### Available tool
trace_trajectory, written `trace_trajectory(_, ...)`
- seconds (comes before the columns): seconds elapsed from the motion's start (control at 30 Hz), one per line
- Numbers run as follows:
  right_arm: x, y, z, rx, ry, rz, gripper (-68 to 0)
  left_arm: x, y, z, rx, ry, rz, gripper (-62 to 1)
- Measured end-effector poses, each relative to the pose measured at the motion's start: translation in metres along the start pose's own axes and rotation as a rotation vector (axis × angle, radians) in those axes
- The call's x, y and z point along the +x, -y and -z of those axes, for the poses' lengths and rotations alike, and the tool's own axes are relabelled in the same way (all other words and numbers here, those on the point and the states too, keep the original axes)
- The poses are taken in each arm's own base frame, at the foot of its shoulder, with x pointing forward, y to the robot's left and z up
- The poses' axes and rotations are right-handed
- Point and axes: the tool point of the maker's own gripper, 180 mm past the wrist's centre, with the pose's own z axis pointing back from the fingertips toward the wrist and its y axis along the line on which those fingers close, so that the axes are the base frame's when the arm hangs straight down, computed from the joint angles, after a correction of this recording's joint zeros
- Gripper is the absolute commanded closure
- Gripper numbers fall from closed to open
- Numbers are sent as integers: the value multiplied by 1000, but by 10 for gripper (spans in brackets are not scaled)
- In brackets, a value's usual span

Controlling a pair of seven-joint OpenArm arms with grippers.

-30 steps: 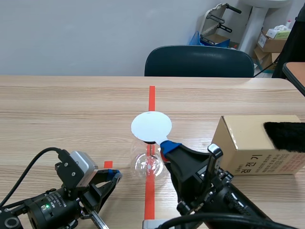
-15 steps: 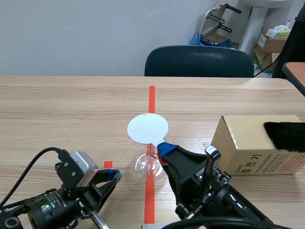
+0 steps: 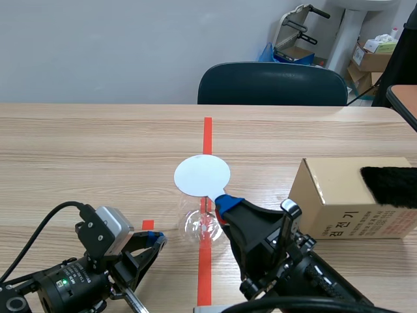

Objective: Do the electroscope experiment

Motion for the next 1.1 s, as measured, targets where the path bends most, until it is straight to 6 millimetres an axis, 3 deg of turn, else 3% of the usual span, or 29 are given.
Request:
trace_trajectory(0.43,-27,0,-2,0,-151,0,-13,0,0,0,0,0,0,-27)
trace_trajectory(1.1,-105,0,-33,0,-619,1,-13,0,0,0,0,0,0,-27)
